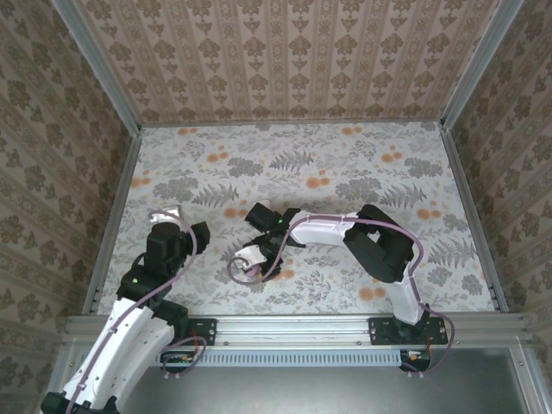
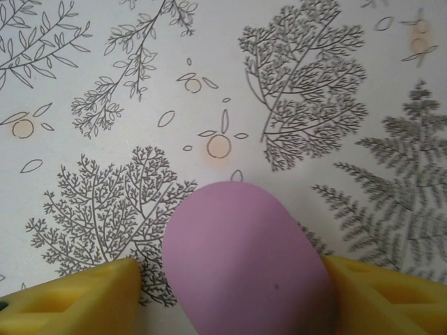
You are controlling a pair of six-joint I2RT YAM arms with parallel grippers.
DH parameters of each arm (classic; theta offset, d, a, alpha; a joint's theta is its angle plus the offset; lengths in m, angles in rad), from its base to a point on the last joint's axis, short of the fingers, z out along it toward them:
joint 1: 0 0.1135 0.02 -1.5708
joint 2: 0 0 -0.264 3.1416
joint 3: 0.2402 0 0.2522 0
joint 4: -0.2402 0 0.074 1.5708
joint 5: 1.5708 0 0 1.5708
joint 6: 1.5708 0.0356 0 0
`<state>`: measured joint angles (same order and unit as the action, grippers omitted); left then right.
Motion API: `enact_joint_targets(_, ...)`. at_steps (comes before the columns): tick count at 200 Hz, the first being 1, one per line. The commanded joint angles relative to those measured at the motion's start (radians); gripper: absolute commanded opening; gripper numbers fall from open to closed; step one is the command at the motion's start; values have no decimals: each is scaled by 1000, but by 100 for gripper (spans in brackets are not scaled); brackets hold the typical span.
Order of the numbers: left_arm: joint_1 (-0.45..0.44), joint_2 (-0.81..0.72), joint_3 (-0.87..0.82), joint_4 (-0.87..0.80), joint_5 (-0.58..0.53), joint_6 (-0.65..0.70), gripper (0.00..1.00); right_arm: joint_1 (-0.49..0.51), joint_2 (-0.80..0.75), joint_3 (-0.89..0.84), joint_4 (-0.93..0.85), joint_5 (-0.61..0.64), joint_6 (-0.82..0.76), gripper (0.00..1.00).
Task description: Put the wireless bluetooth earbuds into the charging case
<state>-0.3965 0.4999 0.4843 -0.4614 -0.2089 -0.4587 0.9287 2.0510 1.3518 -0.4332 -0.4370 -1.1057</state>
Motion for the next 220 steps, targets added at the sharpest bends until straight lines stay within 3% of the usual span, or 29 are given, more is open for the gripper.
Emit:
enact_joint_targets(1,9,-4,-14,24,26,19,70,5,27,25,-45,-38,-49,66)
enact_joint_targets(77,8,-3,-18,27,35,7,70,7,-35,-57,0,-3,100,44)
enact_joint_targets(152,12,5,-26,69,80,11,69,-32,-181,-153,41,-80,306,39)
enact_joint_targets(186,10,11,-59,238,258,50,64,-108,-351,-205,59,-145,466,38)
enact_joint_targets(220,9,154,-26,451,566,2,70,-214,-563,-291,110,-177,589,39)
